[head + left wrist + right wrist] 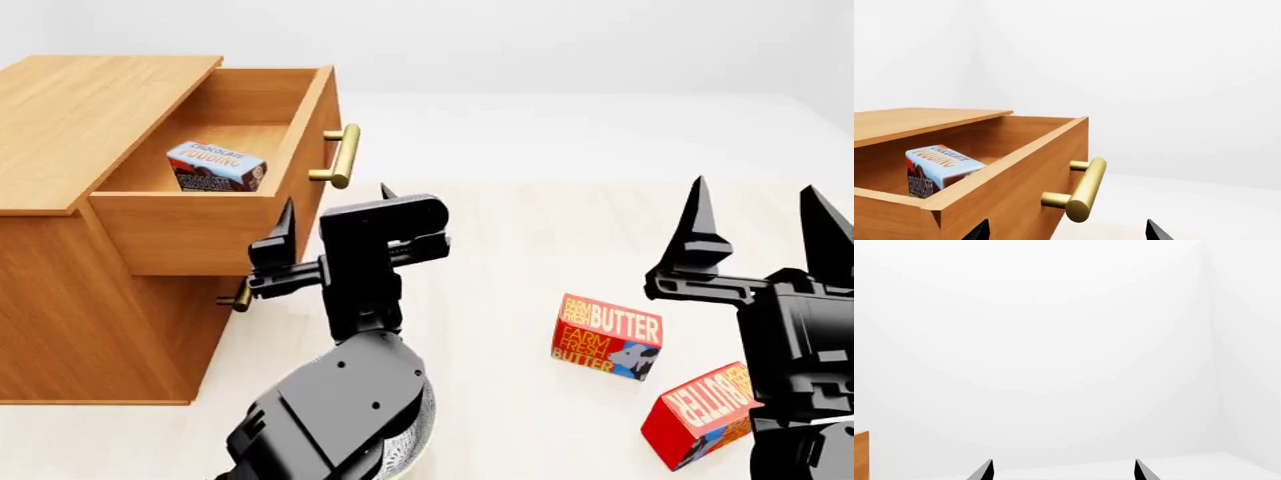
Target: Put the chocolate pudding in the top drawer of the cabinet and close it.
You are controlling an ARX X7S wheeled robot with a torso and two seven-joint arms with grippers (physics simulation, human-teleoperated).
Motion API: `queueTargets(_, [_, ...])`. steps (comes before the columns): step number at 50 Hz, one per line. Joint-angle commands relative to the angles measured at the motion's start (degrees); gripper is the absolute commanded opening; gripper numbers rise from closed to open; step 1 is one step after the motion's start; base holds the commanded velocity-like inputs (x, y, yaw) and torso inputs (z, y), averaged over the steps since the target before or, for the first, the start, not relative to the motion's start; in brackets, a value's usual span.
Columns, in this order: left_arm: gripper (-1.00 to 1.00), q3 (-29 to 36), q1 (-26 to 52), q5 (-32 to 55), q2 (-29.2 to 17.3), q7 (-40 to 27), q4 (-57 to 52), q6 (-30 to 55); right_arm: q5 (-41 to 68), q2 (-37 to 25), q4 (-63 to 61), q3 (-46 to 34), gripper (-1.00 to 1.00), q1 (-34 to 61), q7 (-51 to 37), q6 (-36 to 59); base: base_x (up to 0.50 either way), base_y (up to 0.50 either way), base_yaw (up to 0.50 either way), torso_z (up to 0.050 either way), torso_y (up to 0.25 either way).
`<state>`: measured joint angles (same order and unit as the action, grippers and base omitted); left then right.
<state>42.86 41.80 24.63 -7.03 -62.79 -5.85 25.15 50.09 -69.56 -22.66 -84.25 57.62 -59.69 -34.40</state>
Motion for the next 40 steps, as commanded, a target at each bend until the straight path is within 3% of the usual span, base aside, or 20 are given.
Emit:
queueTargets(1, [1.0, -0.89, 0.79, -0.28, -0.58, -1.0, 0.57, 0.38, -0.02, 0.07, 0.05, 0.22, 1.0, -0.24, 0.11, 0.05, 0.0, 0.0, 0.0, 0.0, 0.0])
queueTargets(40, [1.0, -4.58, 2.76, 1.72, -1.72, -3.07, 3.8, 1.43, 0.13, 0.36, 0.24, 1.01, 1.0, -0.66, 0.48, 0.73, 0.0, 0.0, 0.0, 0.0, 0.0])
